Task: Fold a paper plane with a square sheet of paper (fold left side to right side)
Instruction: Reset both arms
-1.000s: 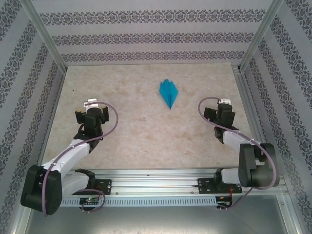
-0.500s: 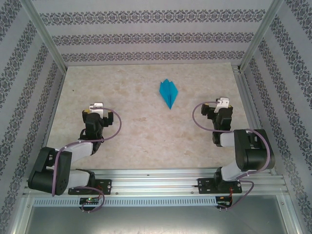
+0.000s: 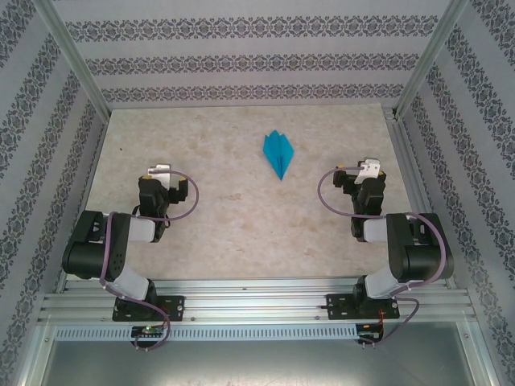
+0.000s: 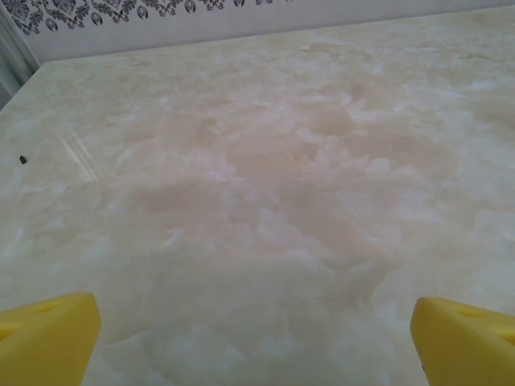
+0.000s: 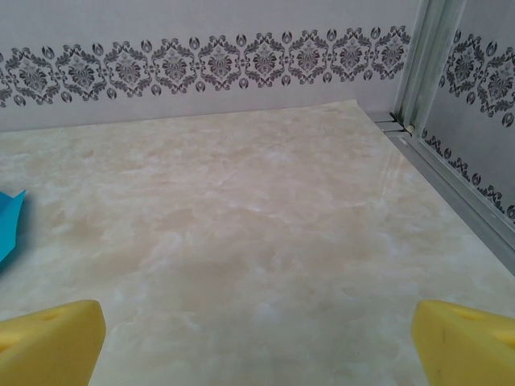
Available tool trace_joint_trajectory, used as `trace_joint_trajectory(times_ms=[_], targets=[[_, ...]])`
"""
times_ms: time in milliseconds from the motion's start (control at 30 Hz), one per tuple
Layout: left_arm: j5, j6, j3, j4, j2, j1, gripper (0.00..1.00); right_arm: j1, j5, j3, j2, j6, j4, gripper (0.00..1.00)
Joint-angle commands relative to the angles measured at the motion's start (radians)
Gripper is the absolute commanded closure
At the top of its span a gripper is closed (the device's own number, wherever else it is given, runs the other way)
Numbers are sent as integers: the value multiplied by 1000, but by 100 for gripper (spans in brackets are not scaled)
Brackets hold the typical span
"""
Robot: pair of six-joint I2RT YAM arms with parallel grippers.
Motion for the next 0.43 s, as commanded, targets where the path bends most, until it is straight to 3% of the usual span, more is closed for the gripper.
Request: trace_joint_trajectory(times_ms=[0,400], targets=[[42,-11,13,32,-7,9,0,-5,-19,-2,2,-4,37,2],[52,-8,15,29,-7,9,0,8,3,-1,2,-13,34,2]])
